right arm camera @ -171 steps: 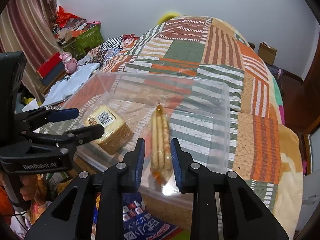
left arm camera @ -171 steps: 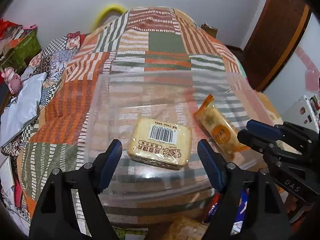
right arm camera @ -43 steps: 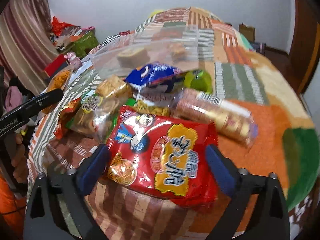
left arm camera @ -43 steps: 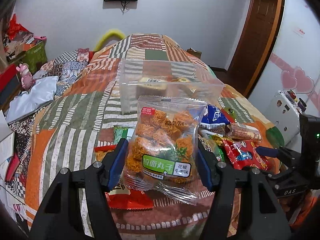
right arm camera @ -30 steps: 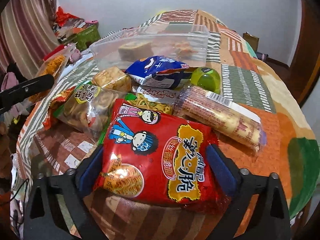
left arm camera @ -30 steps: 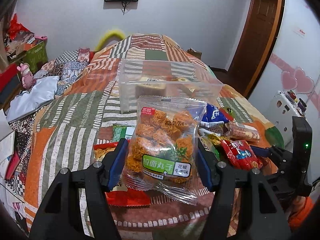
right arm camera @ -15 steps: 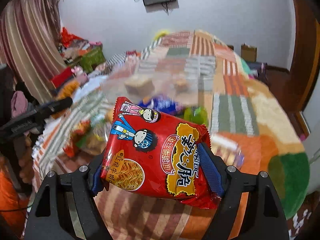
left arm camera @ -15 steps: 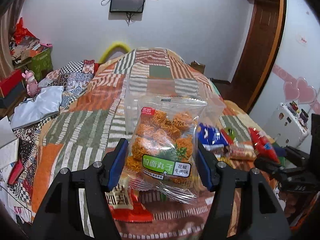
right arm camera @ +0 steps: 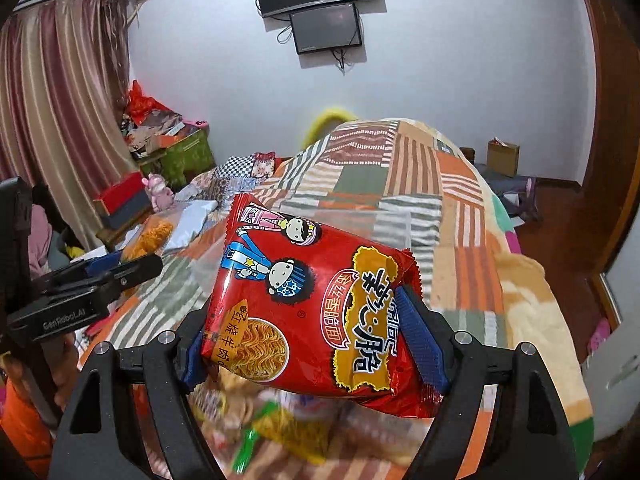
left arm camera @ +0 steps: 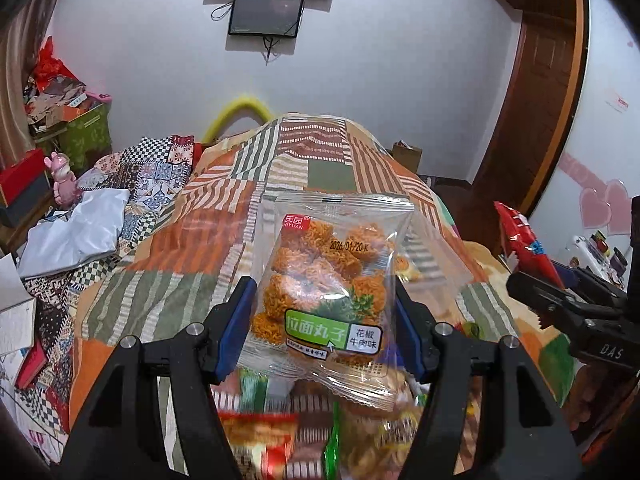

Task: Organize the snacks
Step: 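Lower both bags into the clear box and open both grippers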

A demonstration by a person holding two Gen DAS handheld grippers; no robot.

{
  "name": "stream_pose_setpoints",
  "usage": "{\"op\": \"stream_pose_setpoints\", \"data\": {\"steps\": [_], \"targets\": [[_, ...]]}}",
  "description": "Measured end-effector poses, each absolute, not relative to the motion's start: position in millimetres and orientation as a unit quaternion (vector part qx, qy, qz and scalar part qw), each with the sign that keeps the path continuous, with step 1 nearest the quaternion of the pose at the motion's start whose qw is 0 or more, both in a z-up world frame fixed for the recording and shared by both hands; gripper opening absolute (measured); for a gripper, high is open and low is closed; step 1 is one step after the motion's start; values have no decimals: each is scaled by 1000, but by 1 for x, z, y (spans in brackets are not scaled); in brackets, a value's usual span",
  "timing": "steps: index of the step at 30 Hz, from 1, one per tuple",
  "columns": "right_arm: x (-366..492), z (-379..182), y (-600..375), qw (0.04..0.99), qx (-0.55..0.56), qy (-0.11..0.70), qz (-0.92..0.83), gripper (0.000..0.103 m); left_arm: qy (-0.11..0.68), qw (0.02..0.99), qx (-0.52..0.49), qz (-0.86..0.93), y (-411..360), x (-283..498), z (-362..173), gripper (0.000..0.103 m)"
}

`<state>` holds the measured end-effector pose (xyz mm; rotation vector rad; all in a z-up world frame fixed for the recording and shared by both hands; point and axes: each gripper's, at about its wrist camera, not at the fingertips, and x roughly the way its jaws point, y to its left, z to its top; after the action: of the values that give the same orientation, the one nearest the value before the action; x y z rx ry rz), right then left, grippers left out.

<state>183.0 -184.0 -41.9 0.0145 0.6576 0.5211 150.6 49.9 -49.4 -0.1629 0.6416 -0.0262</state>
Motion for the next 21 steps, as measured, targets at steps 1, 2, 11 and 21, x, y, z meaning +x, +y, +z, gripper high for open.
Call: {"op": "stream_pose_setpoints", "data": {"steps": [1, 2, 11, 21], "targets": [[189, -42, -181, 913, 7, 320, 253, 79, 316, 945, -80, -12, 51, 155, -50, 64], [195, -43, -179, 912, 6, 321, 253, 79, 319, 944, -80, -11, 51, 163, -50, 64], [245, -59, -156, 904, -15, 350, 247, 79, 356, 931, -79, -6, 53, 217, -73, 64], [281, -87, -138, 882, -44, 400, 245, 79, 398, 915, -67, -4, 46, 261, -105, 64]]}}
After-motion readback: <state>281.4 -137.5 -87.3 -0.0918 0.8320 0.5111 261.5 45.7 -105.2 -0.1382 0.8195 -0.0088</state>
